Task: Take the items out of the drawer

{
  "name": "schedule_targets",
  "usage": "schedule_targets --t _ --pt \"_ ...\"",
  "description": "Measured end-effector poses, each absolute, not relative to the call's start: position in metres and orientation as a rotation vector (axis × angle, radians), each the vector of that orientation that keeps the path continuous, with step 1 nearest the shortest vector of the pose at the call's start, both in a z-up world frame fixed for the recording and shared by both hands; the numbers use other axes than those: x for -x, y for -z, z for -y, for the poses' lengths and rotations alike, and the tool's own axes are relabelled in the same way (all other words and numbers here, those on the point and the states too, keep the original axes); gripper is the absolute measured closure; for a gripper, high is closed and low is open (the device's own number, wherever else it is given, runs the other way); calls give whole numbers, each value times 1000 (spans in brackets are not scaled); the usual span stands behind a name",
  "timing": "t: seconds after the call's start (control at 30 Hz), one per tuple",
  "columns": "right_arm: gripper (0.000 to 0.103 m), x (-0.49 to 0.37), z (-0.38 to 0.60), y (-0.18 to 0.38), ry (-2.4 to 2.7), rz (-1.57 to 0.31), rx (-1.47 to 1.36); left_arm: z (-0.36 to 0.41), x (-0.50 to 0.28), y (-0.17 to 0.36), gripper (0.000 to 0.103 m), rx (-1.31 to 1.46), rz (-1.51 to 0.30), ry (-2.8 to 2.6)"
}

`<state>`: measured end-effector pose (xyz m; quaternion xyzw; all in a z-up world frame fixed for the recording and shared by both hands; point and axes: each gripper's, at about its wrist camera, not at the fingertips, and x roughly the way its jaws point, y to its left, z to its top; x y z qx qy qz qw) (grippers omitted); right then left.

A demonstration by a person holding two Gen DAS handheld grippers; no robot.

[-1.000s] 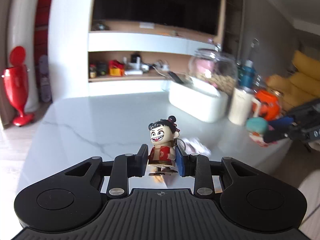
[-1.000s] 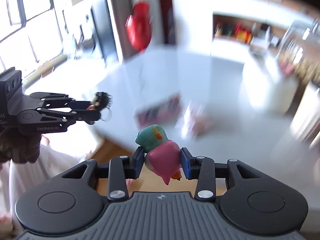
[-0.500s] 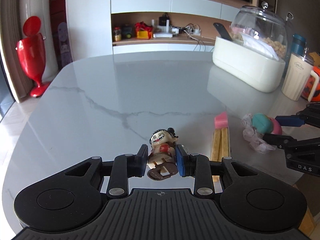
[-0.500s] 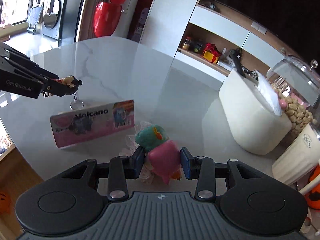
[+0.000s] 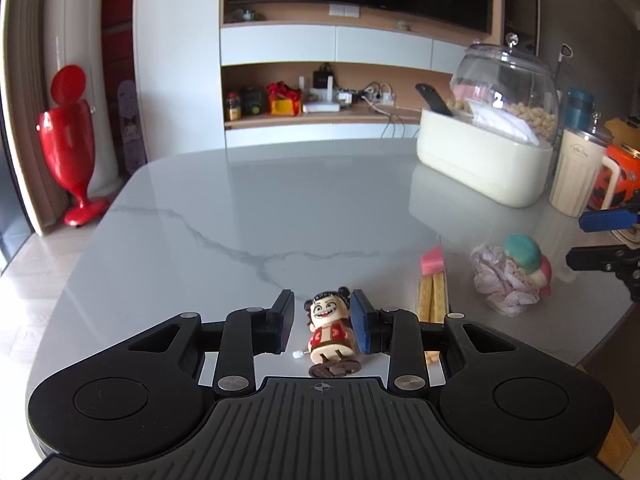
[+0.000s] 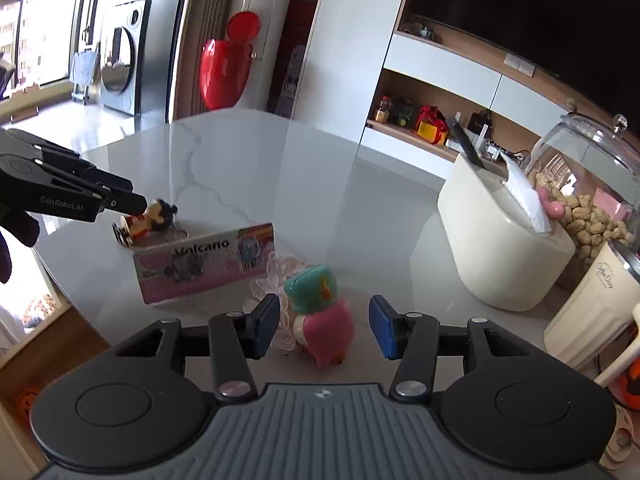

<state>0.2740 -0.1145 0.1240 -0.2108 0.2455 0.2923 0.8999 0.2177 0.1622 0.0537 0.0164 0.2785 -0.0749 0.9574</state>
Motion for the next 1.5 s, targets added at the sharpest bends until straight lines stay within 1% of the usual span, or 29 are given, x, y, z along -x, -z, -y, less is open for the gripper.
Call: schedule_targets --t 0.1,0.17,0.23,0.27,0.3,0.33,0.4,0.47,0.53,0.6,0.7,0.77,0.97,1.1,1.3,1.5 --pt "51 -265 138 -146 -629 -507 362 -160 -196 -69 69 -45 -529 208" --pt "43 -257 158 -157 -658 -536 295 -151 -179 -75 69 -78 -527 323" --pt "42 -252 176 -158 -680 -590 240 -134 -163 -73 69 -176 -565 505" --pt "42 -249 185 -154 -688 -629 214 -120 -152 -67 69 -260 -598 615" --pt "42 -248 193 -148 -692 -675 193 -106 -143 -59 66 -344 -629 709" --pt "42 -248 199 -139 -696 -724 180 -94 -137 -51 66 -407 -657 779" --pt "42 -247 206 -117 -694 -804 178 -70 -132 -27 66 -490 -758 891" --pt "42 -246 209 -95 -669 -866 176 -57 -139 -5 66 -502 -875 938" --pt "42 -247 210 -73 -660 -929 146 -54 -151 17 66 -510 -986 884" --pt "42 -246 209 -56 -658 -973 121 -56 -167 34 69 -490 -1091 760" --pt "42 -243 207 -39 -659 -1005 139 -81 -189 62 70 -285 -1330 537" --pt "42 -241 205 -36 -649 -1000 173 -95 -199 77 70 -150 -1433 455" --pt "42 -241 206 -37 -644 -998 167 -82 -212 104 70 -52 -1519 342" --pt "42 -241 208 -36 -629 -1000 177 -86 -224 115 70 8 -1534 221" --pt "42 -240 212 -37 -623 -998 175 -84 -229 128 70 30 -1561 124" --pt "42 -239 210 -38 -631 -992 183 -71 -230 133 69 11 -1590 151"
